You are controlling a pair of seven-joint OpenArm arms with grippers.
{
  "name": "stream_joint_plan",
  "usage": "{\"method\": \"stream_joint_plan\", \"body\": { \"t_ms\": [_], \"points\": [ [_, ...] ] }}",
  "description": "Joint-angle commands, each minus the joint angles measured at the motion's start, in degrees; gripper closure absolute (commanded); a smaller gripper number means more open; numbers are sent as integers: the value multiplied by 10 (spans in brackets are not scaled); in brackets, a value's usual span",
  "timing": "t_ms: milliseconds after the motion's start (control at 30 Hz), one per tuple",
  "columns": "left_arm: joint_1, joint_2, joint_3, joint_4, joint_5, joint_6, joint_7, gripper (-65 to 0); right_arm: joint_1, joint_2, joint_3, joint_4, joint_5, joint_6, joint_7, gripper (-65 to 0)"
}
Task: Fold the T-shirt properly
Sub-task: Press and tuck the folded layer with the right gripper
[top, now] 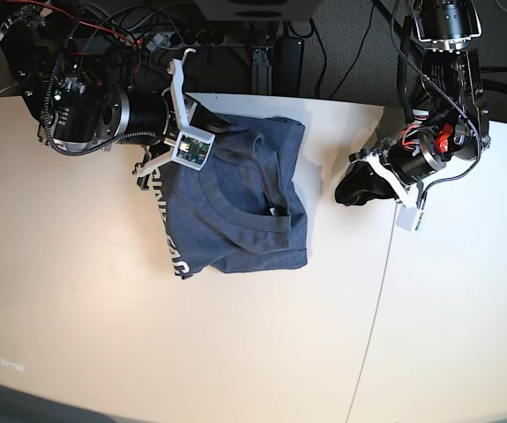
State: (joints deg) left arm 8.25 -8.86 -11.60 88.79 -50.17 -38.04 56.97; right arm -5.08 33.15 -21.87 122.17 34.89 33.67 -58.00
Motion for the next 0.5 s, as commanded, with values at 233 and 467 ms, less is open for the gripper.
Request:
{"method": "stream_joint_plan", "body": {
  "t_ms": [233, 467],
  "points": [
    [-7, -5, -1, 11, -23, -20, -10, -151, 5, 3, 3, 12, 29, -7, 6, 0],
    [-7, -5, -1, 11, -23, -20, -10, -151, 20, -2, 4, 12, 21, -6, 64, -279]
  ]
}}
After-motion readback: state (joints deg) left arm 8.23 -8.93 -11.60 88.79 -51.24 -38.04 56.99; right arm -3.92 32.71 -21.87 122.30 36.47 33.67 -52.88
